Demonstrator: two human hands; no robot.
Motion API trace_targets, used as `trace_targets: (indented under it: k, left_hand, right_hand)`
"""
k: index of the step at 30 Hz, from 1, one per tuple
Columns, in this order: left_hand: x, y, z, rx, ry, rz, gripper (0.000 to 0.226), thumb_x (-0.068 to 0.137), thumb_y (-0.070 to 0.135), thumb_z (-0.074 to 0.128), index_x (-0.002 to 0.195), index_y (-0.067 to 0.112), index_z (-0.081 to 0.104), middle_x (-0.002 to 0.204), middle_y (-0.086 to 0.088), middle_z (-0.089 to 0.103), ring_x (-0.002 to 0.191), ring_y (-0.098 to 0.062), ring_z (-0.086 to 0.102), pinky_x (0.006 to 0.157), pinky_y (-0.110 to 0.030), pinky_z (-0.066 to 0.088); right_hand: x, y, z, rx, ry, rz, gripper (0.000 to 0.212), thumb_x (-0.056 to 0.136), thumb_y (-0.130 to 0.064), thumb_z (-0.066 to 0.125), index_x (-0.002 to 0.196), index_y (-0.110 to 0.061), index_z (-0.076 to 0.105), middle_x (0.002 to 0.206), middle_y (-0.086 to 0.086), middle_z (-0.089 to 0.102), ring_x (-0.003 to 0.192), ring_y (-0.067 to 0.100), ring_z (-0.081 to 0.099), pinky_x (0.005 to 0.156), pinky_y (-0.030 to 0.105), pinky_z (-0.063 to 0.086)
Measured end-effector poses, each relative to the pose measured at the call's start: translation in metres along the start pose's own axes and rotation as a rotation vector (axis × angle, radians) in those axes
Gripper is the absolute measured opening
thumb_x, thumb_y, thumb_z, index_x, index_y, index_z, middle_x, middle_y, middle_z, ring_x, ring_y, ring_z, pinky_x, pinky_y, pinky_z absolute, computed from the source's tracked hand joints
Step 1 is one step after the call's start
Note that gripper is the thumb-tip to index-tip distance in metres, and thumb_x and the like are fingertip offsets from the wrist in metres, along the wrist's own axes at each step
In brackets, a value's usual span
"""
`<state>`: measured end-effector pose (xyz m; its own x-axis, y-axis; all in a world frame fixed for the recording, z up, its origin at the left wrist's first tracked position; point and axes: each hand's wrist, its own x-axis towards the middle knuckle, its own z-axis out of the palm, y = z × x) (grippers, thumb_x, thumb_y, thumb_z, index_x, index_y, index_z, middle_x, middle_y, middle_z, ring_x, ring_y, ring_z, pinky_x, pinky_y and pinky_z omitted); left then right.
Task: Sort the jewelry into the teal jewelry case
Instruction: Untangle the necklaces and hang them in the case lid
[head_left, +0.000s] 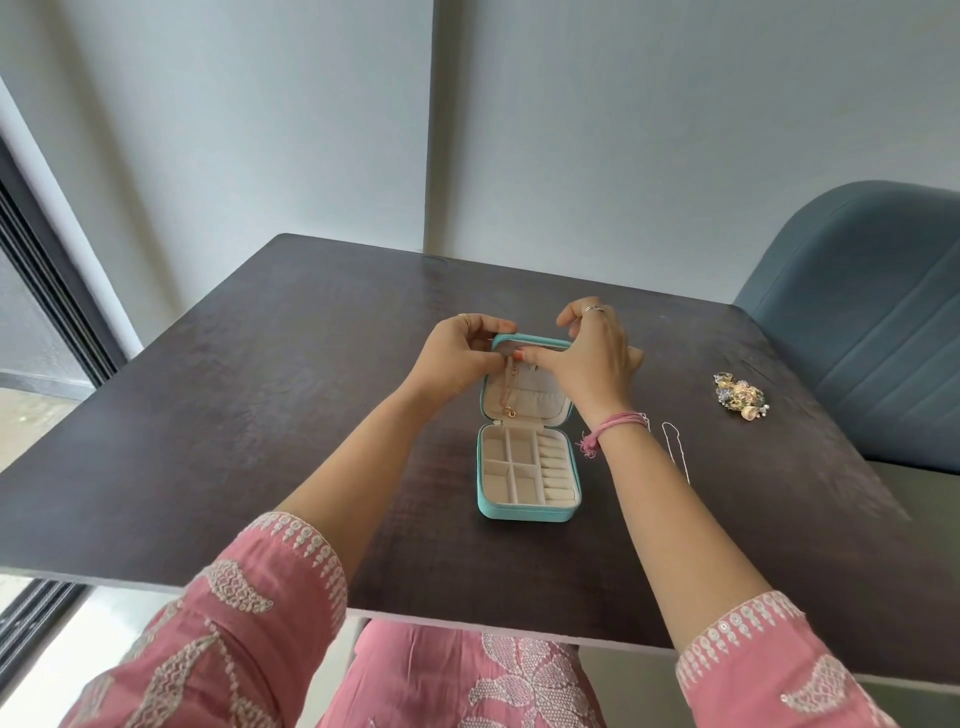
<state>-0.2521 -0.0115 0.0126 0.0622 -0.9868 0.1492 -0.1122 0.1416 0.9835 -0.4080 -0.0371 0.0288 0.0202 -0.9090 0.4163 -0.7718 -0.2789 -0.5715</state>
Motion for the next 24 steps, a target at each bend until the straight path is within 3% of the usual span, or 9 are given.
trace_targets:
  k: [4, 13, 20, 24]
  left_hand:
    - [0.001, 0.0, 0.0, -0.02, -0.001, -0.017, 0.036, 0.078, -0.015, 0.062, 0.097, 0.016, 0.064, 0.098, -0.003, 0.068, 0.085, -0.009, 0.067, 0.078, -0.023, 0.056]
    - [-0.007, -0.007, 0.0, -0.068, -0.016, -0.011, 0.044, 0.078, -0.015, 0.063, 0.11, 0.016, 0.061, 0.105, -0.001, 0.065, 0.097, -0.014, 0.065, 0.083, -0.03, 0.057]
    - [-0.021, -0.028, -0.003, -0.251, -0.016, -0.08, 0.063, 0.078, -0.023, 0.052, 0.132, 0.011, 0.049, 0.125, -0.004, 0.062, 0.11, -0.015, 0.063, 0.088, -0.028, 0.054]
    - [-0.032, -0.038, 0.002, -0.278, -0.074, -0.112, 0.063, 0.076, -0.023, 0.055, 0.128, 0.013, 0.054, 0.118, -0.006, 0.067, 0.103, -0.02, 0.067, 0.083, -0.034, 0.057]
  right_hand:
    - [-0.002, 0.001, 0.002, -0.01, -0.005, 0.019, 0.048, 0.064, -0.047, 0.083, 0.091, -0.029, 0.048, 0.098, -0.01, 0.046, 0.104, 0.017, 0.051, 0.077, 0.033, 0.027]
    - [-0.006, 0.001, 0.001, -0.061, -0.023, -0.016, 0.046, 0.065, -0.051, 0.081, 0.09, -0.03, 0.048, 0.098, -0.01, 0.044, 0.105, 0.017, 0.046, 0.075, 0.033, 0.021]
    - [-0.023, 0.017, -0.002, 0.116, 0.081, 0.057, 0.032, 0.074, -0.029, 0.078, 0.095, -0.025, 0.056, 0.097, -0.011, 0.047, 0.102, 0.016, 0.053, 0.079, 0.032, 0.026]
    - [-0.039, 0.025, 0.004, 0.138, 0.066, 0.103, 0.047, 0.07, -0.026, 0.08, 0.107, -0.02, 0.051, 0.109, -0.006, 0.048, 0.106, 0.02, 0.051, 0.081, 0.033, 0.028]
